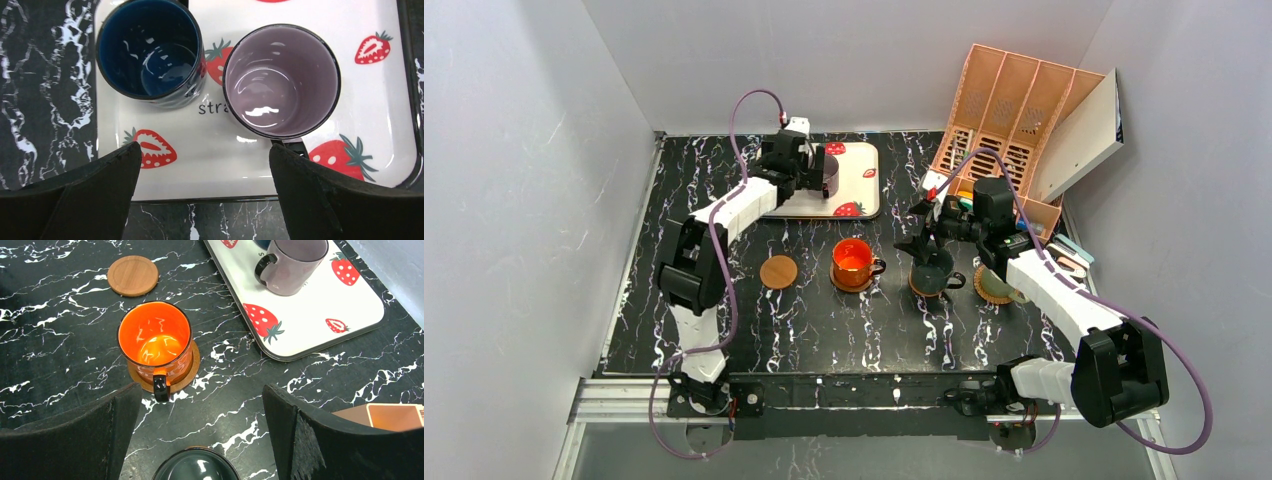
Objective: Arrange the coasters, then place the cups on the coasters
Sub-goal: Pick up the cup from the tray.
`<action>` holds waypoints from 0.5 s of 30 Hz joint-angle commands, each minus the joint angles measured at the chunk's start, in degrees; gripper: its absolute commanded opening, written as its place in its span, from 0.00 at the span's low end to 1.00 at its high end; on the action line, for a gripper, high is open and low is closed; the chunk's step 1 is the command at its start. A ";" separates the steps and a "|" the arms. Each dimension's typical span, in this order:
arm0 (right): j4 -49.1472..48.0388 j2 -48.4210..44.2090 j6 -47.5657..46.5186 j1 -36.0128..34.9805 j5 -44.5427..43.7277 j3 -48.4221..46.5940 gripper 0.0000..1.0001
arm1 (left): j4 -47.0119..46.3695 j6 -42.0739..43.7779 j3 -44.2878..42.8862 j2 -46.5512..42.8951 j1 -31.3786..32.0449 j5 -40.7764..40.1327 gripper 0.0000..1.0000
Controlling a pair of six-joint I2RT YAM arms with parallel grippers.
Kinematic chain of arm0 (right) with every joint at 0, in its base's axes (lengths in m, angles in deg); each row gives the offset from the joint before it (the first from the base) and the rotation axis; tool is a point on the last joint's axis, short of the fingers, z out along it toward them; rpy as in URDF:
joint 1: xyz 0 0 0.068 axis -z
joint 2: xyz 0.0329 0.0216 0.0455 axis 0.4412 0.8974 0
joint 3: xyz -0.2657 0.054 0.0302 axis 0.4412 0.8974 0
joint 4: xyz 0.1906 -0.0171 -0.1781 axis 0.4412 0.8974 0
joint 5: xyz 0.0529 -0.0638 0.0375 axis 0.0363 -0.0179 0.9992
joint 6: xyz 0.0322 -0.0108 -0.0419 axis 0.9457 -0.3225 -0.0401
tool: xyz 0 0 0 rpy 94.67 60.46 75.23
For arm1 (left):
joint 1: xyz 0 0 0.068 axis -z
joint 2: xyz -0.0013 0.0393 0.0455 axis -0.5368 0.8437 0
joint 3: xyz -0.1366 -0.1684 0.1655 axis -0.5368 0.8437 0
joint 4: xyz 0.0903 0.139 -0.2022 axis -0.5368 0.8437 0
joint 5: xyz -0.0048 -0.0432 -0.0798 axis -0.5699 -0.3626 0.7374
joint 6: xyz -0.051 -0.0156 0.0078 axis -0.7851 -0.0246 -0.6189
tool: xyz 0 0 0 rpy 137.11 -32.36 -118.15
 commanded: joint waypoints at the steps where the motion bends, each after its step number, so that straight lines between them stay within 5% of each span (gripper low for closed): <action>1: -1.46 -0.15 -0.19 0.30 0.83 0.16 0.99 | 2.86 -0.73 -1.80 0.39 -1.13 15.88 0.97; 5: -1.42 -0.01 -0.19 0.27 0.83 0.16 0.99 | -0.58 -2.09 1.02 -1.32 -1.16 21.63 0.98; 15: -1.38 -0.45 -0.19 0.30 1.05 0.16 0.99 | -1.10 -5.76 -0.47 2.85 -1.16 18.17 0.95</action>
